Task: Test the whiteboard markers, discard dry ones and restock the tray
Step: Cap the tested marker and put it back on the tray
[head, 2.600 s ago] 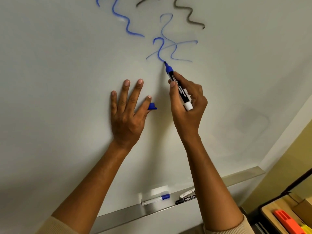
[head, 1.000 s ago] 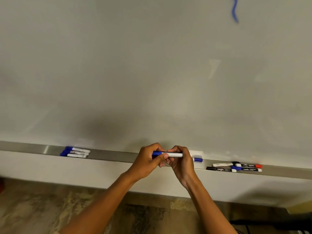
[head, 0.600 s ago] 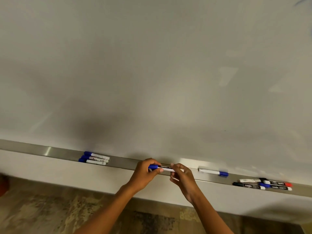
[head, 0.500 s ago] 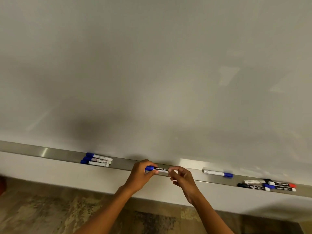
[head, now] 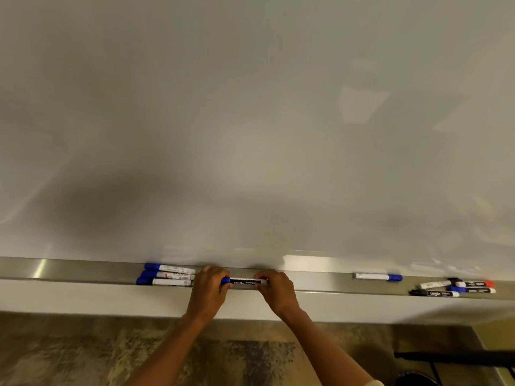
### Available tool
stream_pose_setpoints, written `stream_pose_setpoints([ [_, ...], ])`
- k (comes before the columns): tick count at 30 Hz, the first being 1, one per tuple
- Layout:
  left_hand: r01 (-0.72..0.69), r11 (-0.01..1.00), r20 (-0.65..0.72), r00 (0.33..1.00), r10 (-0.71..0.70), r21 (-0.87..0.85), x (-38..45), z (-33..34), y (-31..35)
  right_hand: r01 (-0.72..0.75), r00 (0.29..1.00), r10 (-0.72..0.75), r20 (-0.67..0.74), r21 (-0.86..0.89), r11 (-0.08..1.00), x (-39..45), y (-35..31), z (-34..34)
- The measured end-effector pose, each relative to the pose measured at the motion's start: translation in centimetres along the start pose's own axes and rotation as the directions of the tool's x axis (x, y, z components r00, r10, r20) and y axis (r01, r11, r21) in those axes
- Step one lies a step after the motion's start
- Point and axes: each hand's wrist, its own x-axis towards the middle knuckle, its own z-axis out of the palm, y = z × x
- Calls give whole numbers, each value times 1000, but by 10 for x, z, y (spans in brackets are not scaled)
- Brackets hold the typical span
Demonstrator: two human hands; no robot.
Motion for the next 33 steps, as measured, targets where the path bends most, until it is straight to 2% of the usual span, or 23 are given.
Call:
stream_pose_setpoints([
  [4, 17, 999, 26, 1000, -18, 33, -2, 2, -19, 18, 1000, -19, -17, -72, 997, 4, -3, 22],
  [8, -31, 995, 14, 999, 30, 93, -2, 2, -32, 37, 997, -45, -60, -121, 992, 8, -8, 35],
  [14, -113, 975, -4, 993, 116, 191, -4, -2, -42, 79, 995, -87, -38, -183, 980, 5, -11, 47],
  [19, -125, 977, -44, 990, 135, 173, -9, -6, -29, 82, 996, -88, -27, -179, 980, 0, -8, 40],
  [29, -229, 966, 65, 973, 223, 116, -9, 23, 35, -79, 965, 9, -261, -258, 963, -34, 57, -13],
  [33, -309, 939, 141, 947, 289, 149, -11, 47, 69, -163, 967, 76, -242, -362, 918, -48, 94, -38],
])
